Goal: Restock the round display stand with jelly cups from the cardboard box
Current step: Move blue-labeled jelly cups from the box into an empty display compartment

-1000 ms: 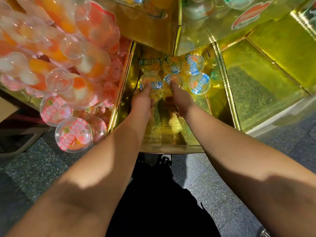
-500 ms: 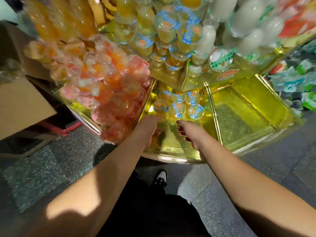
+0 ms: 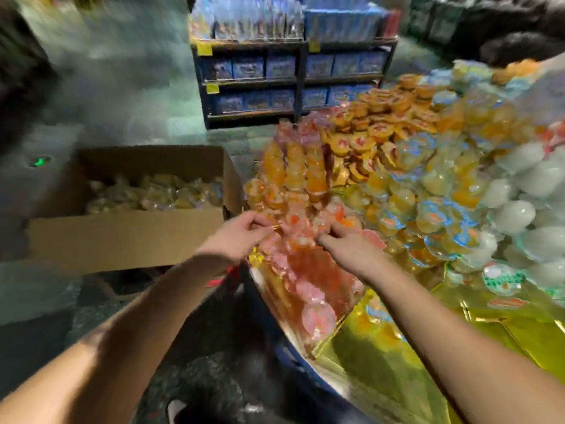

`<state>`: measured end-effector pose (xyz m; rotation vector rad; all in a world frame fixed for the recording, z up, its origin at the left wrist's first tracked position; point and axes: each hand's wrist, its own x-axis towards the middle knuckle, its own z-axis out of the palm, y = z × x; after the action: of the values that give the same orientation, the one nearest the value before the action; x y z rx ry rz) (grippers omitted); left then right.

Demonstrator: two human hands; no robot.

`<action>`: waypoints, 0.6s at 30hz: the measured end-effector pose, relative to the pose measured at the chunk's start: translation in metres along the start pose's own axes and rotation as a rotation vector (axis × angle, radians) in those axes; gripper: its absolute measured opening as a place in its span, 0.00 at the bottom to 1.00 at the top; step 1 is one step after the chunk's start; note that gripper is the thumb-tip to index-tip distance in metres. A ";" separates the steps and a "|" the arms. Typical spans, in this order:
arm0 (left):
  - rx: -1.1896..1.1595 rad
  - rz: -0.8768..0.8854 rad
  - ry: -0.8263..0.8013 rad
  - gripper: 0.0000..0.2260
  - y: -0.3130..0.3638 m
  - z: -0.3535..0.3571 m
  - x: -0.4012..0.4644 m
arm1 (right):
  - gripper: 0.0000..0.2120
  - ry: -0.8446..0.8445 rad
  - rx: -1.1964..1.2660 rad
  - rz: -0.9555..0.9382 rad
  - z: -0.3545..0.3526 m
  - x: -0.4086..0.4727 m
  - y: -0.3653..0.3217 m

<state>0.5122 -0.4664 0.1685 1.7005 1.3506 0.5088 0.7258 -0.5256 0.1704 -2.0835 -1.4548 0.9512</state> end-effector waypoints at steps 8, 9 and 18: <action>0.105 -0.123 0.128 0.08 -0.126 -0.183 0.011 | 0.09 -0.135 -0.106 -0.223 0.134 0.082 -0.161; 0.143 -0.140 0.136 0.08 -0.145 -0.203 0.013 | 0.09 -0.162 -0.110 -0.225 0.154 0.092 -0.178; 0.305 -0.310 0.161 0.08 -0.264 -0.329 0.041 | 0.08 -0.281 -0.148 -0.166 0.298 0.166 -0.248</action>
<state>0.1269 -0.2976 0.1161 1.6696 1.8477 0.2751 0.3832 -0.2936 0.0895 -1.9492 -1.8604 1.1348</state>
